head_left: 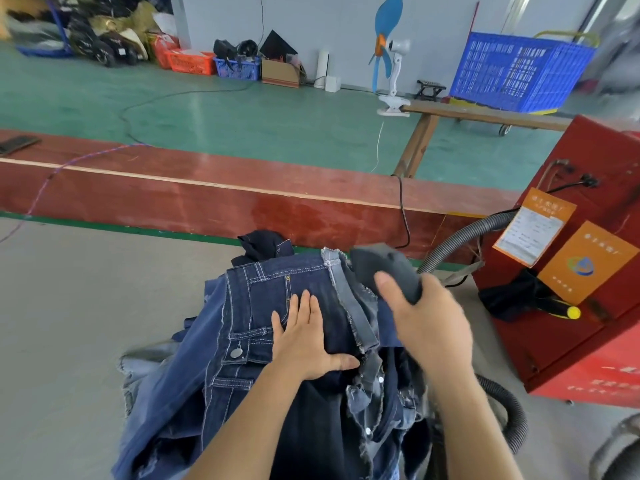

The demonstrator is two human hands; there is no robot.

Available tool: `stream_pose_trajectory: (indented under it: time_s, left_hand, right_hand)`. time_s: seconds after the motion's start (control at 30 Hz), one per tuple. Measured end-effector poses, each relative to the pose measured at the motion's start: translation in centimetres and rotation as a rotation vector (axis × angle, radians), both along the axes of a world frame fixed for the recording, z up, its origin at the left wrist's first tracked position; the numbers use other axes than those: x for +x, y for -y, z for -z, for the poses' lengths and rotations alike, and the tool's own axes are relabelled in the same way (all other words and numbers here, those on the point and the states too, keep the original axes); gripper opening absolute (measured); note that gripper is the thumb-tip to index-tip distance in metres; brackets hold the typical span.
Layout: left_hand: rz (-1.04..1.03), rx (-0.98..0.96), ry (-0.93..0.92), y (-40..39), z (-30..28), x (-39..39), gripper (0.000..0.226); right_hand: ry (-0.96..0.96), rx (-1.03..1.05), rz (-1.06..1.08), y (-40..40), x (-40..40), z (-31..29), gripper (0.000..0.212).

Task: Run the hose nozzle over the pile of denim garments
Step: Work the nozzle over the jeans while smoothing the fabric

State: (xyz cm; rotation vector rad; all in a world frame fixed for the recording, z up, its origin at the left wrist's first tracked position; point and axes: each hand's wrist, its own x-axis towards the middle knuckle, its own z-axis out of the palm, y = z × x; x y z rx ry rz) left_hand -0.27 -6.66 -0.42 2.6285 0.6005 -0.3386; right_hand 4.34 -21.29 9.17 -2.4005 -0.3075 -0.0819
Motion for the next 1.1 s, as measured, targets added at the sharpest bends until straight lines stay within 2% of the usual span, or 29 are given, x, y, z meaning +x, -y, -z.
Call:
stream_pose_trajectory:
  time_s: [0.07,0.1,0.17,0.2,0.27,0.33,0.4,0.53,0.57,0.63,0.67,0.77,0.87,0.93,1.03,1.1]
  left_hand:
    - [-0.068,-0.099,0.073,0.1,-1.6,-0.1,0.128]
    - [-0.128,-0.170,0.189,0.4,-2.5,0.0,0.118]
    - [-0.181,-0.418,0.453,1.0,-4.2,-0.2,0.074]
    - [-0.136,-0.607,0.471,1.7,-5.1,-0.3,0.053]
    - [0.038,-0.957,0.381,3.4,-5.9,-0.8,0.033]
    - [0.112,-1.090,0.389,4.4,-6.2,-1.0,0.028]
    - [0.084,-1.206,0.455,4.5,-6.2,-1.0,0.027]
    - [0.012,-1.448,0.538,3.6,-6.5,-0.9,0.044]
    - [-0.008,-1.482,0.555,3.6,-6.6,-0.9,0.045]
    - [-0.054,-1.514,0.576,3.8,-6.7,-0.7,0.043]
    - [-0.088,-1.532,0.585,4.0,-6.7,-0.6,0.039]
    - [-0.213,-1.554,0.608,4.6,-6.6,-0.4,0.027]
    - [-0.324,-1.609,0.634,4.8,-6.7,-0.1,0.031]
    - [-0.339,-1.574,0.646,4.9,-6.8,0.0,0.036]
    - [-0.202,-1.471,0.620,3.9,-6.8,-0.2,0.032]
    - [-0.068,-1.250,0.594,2.4,-6.6,-0.5,0.023]
  right_hand:
    - [-0.015,0.195,0.033,0.6,0.6,-0.6,0.047]
    - [-0.045,0.297,0.039,0.8,0.8,-0.7,0.045]
    - [-0.113,0.460,0.047,0.7,0.9,-0.7,0.040]
    - [-0.141,0.512,0.046,0.5,0.9,-0.7,0.037]
    - [-0.178,0.537,0.030,-0.1,0.8,-0.7,0.037]
    - [-0.179,0.514,-0.009,-0.5,0.7,-1.0,0.038]
    - [-0.194,0.537,-0.062,-0.5,0.4,-1.3,0.042]
    - [-0.242,0.597,-0.176,-0.1,-0.1,-2.3,0.060]
    - [-0.193,0.558,-0.202,0.1,-0.1,-2.5,0.066]
    - [-0.075,0.351,-0.218,0.7,-0.2,-2.8,0.083]
    - [-0.097,0.262,-0.248,1.2,-0.1,-2.8,0.088]
    - [-0.361,0.141,-0.466,2.5,-0.4,-2.4,0.082]
    - [-0.266,-0.128,-0.468,2.9,-0.8,-1.2,0.109]
    - [-0.104,-0.274,-0.371,2.8,-1.1,-0.8,0.104]
    - [0.045,-0.267,-0.349,3.2,-1.5,-0.5,0.085]
    - [0.049,-0.222,-0.301,4.2,-1.0,-1.1,0.077]
